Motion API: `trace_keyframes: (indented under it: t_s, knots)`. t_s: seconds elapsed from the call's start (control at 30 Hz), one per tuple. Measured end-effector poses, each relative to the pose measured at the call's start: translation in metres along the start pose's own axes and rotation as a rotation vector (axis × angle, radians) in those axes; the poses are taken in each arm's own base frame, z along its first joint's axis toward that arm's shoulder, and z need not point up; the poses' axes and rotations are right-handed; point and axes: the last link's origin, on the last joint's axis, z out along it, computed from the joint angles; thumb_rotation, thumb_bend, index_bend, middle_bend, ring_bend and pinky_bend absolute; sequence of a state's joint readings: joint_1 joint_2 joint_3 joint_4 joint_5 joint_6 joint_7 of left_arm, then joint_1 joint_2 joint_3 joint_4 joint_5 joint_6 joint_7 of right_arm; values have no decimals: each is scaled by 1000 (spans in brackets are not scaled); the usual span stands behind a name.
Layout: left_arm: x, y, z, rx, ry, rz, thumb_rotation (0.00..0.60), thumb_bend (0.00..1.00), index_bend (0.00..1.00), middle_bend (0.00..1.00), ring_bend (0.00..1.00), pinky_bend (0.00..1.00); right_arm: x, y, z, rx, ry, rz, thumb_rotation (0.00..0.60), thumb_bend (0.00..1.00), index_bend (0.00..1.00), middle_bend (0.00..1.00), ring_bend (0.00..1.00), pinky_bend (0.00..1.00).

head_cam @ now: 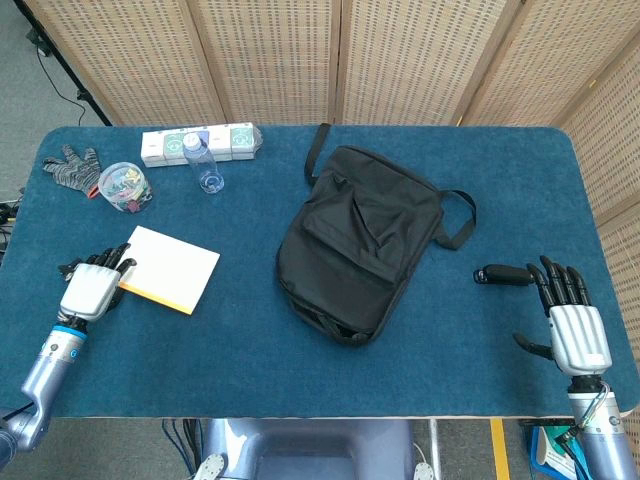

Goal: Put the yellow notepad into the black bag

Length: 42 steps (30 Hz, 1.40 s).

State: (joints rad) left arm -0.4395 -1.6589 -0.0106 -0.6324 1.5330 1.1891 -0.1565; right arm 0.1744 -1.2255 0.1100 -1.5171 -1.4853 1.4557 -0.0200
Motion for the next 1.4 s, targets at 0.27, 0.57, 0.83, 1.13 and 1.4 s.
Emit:
trace_keyframes:
  t_s: [0.27, 0.57, 0.83, 1.13, 1.4]
  knots:
    - [3, 2, 1, -22, 41, 8, 600, 466, 639, 460, 407, 572, 0, 0, 0, 3, -3, 0, 600, 0, 0, 0, 0, 0]
    - [6, 4, 1, -38, 82, 5, 600, 533, 846, 667, 568, 695, -1, -2, -1, 9, -7, -1, 600, 0, 0, 0, 0, 0]
    - [16, 8, -1, -72, 168, -6, 600, 552, 878, 706, 589, 701, -4, -7, 0, 30, -21, -2, 600, 0, 0, 0, 0, 0]
    - [22, 12, 0, -85, 201, -34, 600, 552, 883, 712, 594, 701, 1, -32, 11, 125, -97, 53, 600, 0, 0, 0, 0, 0]
    - [34, 19, 4, -90, 242, -70, 600, 552, 884, 715, 596, 701, 12, -64, 42, 222, -199, 53, 600, 0, 0, 0, 0, 0]
